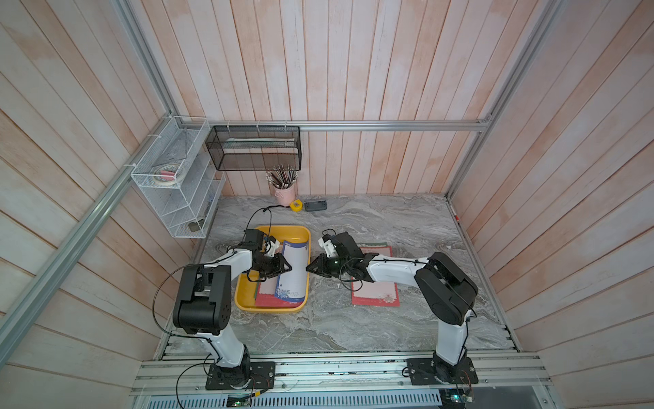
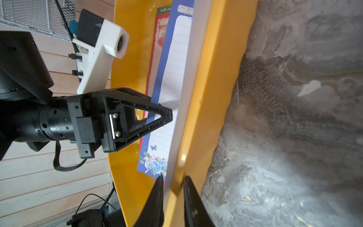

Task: Take out the stationery paper from the storage box
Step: Pick up the stationery paper from the storage box.

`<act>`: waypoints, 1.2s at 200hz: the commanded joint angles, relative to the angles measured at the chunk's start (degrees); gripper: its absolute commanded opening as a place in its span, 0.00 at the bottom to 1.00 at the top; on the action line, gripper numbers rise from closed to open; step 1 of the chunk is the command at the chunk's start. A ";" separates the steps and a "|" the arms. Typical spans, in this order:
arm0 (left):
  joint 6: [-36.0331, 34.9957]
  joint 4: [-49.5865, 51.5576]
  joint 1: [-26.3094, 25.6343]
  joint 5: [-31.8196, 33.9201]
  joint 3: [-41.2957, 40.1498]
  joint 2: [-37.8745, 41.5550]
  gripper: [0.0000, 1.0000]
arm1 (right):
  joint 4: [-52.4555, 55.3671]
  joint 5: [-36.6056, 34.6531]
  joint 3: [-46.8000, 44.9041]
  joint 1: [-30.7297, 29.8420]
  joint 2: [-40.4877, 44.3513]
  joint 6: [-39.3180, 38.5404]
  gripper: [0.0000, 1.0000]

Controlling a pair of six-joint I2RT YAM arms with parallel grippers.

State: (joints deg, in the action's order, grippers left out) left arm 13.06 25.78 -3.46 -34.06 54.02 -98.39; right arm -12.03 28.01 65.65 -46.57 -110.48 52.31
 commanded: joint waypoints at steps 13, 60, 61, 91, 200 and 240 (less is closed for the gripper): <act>-0.69 0.67 -0.66 -0.17 1.70 -0.35 0.37 | -1.64 0.12 -0.87 0.20 0.86 0.15 0.21; -1.70 0.43 -0.71 0.98 1.70 1.47 0.14 | -1.67 -0.41 -1.40 0.16 1.75 0.19 0.21; -1.71 0.42 -0.73 1.00 1.70 1.41 0.14 | -1.63 -0.41 -1.40 0.16 1.75 0.13 0.21; -2.10 0.76 -0.75 1.59 2.13 1.98 0.10 | -1.34 -0.63 -1.44 0.16 2.09 -0.02 0.21; -5.49 -1.72 0.03 8.39 0.61 12.56 0.00 | 2.33 -7.46 0.12 0.00 6.27 -3.83 0.42; -6.26 -5.71 -0.01 8.79 -1.07 19.28 0.00 | 4.38 -13.04 1.83 -0.41 8.63 -7.70 0.48</act>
State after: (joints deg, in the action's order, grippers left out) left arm 8.56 24.16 -3.70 -26.48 54.43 -83.50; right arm -10.22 20.12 64.93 -46.59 -104.64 48.38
